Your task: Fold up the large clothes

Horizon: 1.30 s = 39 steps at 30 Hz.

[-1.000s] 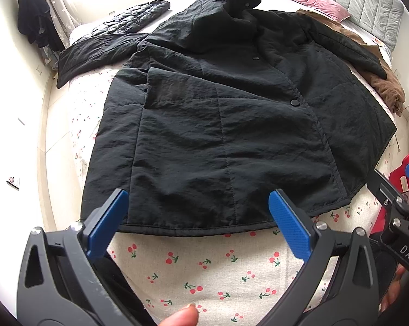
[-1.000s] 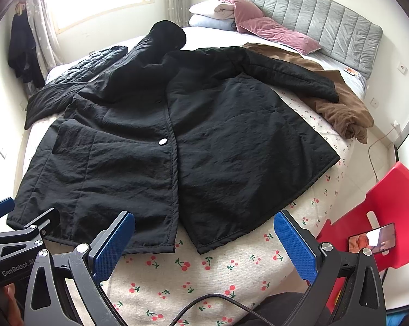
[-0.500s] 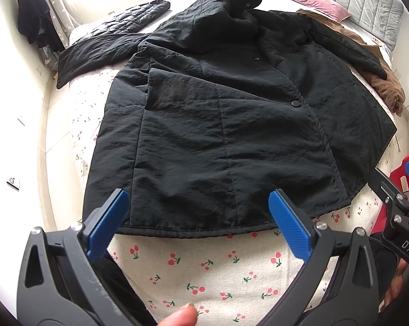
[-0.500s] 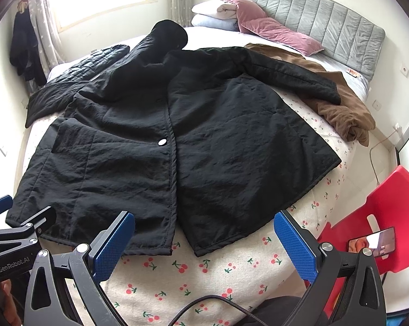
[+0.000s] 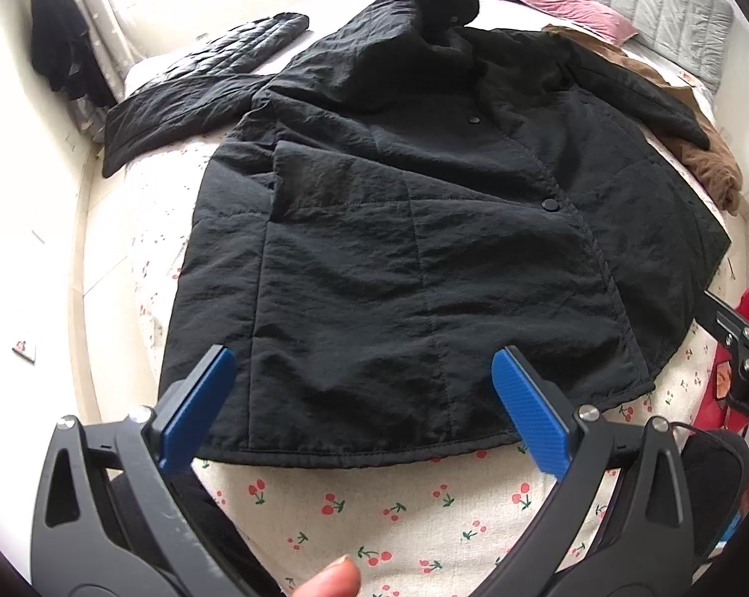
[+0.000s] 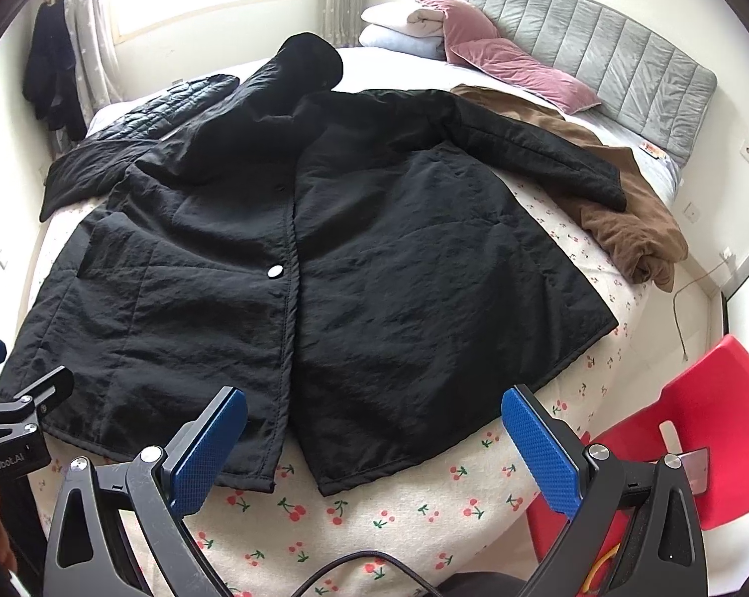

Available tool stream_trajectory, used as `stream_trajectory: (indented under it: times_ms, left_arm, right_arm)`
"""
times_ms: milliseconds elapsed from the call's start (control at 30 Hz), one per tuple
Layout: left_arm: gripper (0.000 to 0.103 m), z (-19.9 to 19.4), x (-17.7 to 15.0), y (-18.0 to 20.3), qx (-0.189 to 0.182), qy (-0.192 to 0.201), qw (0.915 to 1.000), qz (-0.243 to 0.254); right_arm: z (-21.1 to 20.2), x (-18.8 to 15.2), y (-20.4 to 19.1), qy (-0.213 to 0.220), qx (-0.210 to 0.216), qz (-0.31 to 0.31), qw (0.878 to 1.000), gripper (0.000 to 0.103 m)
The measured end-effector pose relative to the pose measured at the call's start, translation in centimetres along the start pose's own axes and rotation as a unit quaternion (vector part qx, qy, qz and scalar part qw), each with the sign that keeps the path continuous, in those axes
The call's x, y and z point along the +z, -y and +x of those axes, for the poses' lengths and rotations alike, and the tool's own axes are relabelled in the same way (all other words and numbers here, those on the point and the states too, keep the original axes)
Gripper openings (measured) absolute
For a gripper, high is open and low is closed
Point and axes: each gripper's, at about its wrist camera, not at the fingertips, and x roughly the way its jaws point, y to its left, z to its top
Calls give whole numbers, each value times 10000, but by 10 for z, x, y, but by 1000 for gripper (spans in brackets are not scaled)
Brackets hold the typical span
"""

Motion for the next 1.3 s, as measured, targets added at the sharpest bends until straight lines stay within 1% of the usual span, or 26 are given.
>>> stream_trajectory:
  times_ms: [33, 100, 133, 200, 267, 367, 467, 533, 600, 667, 733, 800, 900, 933, 967, 1000, 1033, 1067, 1100, 1133, 1167, 1200, 1267, 1300]
  left_arm:
    - [103, 1, 2, 1, -239, -36, 9995, 192]
    - [103, 5, 6, 0, -556, -202, 9974, 413]
    - [103, 6, 9, -3, -680, -264, 9965, 417]
    - [103, 9, 16, -10, -854, -347, 9948, 433]
    - [103, 12, 25, -22, -902, -390, 9942, 446]
    - [103, 22, 39, -48, -803, -445, 9949, 412]
    - [103, 41, 52, -83, -796, -614, 9948, 141]
    - [101, 56, 59, -107, -834, -767, 9935, -76]
    - [101, 66, 63, -124, -1120, -788, 9904, -188]
    - [101, 80, 67, -139, -1466, -877, 9846, -377]
    - [101, 97, 69, -150, -1766, -1087, 9765, -589]
    - [100, 110, 69, -154, -2025, -1226, 9691, -696]
    - [89, 125, 67, -155, -2479, -1332, 9561, -812]
    - [80, 130, 66, -155, -2539, -1362, 9533, -908]
    - [65, 133, 66, -156, -2528, -1388, 9526, -969]
    - [58, 136, 66, -156, -2484, -1405, 9530, -1017]
    - [49, 138, 66, -157, -2486, -1412, 9524, -1057]
    - [35, 137, 66, -156, -2477, -1398, 9527, -1066]
    - [28, 136, 67, -156, -2445, -1381, 9540, -1051]
    - [18, 134, 68, -157, -2452, -1344, 9542, -1067]
    - [12, 132, 71, -158, -2474, -1304, 9538, -1095]
    - [10, 128, 74, -157, -2473, -1248, 9544, -1115]
    - [7, 116, 80, -156, -2415, -1065, 9580, -1119]
    - [7, 106, 84, -154, -2356, -927, 9611, -1101]
  right_arm:
    - [1, 2, 3, 34, 77, -67, 9999, 103]
    - [5, 5, 10, 95, 198, -238, 9995, 103]
    - [7, 7, 13, 78, 236, -316, 9992, 103]
    - [14, 13, 25, -9, 446, -510, 9977, 103]
    - [25, 21, 41, -109, 566, -580, 9967, 103]
    - [43, 38, 75, -168, 798, -673, 9944, 103]
    - [65, 58, 116, -279, 761, -686, 9943, 103]
    - [84, 72, 147, -466, 758, -527, 9946, 103]
    - [102, 81, 171, -678, 852, -356, 9934, 103]
    - [121, 88, 192, -855, 940, -232, 9916, 103]
    - [141, 93, 209, -983, 1017, -135, 9899, 103]
    - [160, 97, 219, -1122, 1114, -60, 9874, 103]
    - [187, 95, 229, -1384, 1236, 93, 9826, 100]
    - [196, 93, 231, -1490, 1259, 153, 9807, 99]
    - [207, 89, 232, -1585, 1376, 269, 9774, 98]
    - [209, 86, 232, -1560, 1412, 345, 9770, 98]
    - [208, 84, 230, -1404, 1428, 402, 9789, 93]
    - [204, 82, 227, -1289, 1565, 420, 9783, 82]
    - [200, 81, 224, -1236, 1761, 449, 9756, 53]
    - [196, 80, 222, -1215, 1901, 510, 9729, 25]
    - [189, 77, 218, -1193, 2091, 607, 9687, 16]
    - [182, 77, 213, -1152, 2034, 596, 9705, 15]
    - [162, 77, 201, -1025, 1740, 391, 9786, 12]
    - [148, 79, 197, -923, 1727, 374, 9799, 11]
